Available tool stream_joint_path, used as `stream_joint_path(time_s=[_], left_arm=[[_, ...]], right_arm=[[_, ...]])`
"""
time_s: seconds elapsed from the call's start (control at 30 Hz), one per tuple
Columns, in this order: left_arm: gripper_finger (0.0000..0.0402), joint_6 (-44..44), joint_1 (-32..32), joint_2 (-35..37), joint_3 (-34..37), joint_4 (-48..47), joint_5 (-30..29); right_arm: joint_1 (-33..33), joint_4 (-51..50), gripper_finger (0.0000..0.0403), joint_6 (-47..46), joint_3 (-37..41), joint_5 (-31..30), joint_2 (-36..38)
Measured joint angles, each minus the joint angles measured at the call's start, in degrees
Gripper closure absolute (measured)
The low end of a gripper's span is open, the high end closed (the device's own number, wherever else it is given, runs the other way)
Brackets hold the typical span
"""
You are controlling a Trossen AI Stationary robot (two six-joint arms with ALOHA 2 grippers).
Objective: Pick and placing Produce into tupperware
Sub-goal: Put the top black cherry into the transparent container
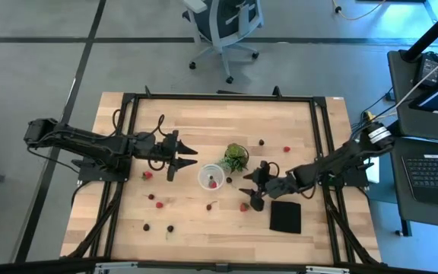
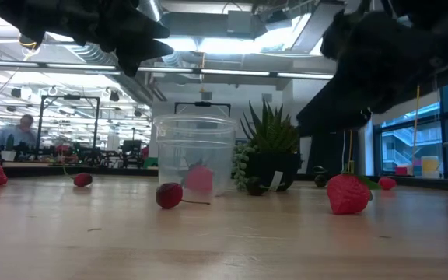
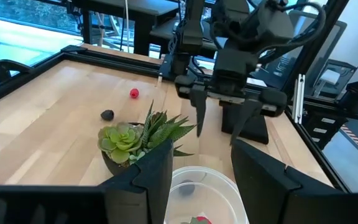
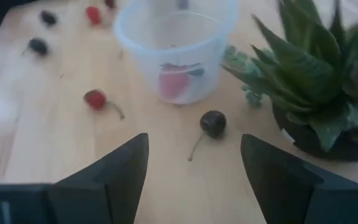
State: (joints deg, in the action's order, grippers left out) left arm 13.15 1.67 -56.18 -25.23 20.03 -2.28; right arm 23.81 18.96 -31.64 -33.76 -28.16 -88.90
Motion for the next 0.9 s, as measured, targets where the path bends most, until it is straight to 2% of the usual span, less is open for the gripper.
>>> stream_joint_path(time_s=[0.13, 0.47, 0.73, 0.9], left_arm=[[0.0246, -0.1, 0.0, 0.0, 0.0, 0.0, 0.0], [0.0246, -0.2, 0.0, -0.1, 0.0, -1.5, 0.0], [0.0246, -0.2, 0.0, 0.0, 0.0, -1.6, 0.0], [0.0246, -0.2, 0.0, 0.0, 0.0, -1.6, 0.0]], right_arm=[[0.0, 3.1, 0.0146, -2.7, 0.0, -0.8, -3.1], [1.2, 12.8, 0.0146, 0.5, 0.0, -0.7, -8.4], [1.1, 12.4, 0.0146, -1.4, -0.2, -0.8, -11.0], [0.7, 7.9, 0.0146, 0.4, -4.4, -0.9, -13.2]])
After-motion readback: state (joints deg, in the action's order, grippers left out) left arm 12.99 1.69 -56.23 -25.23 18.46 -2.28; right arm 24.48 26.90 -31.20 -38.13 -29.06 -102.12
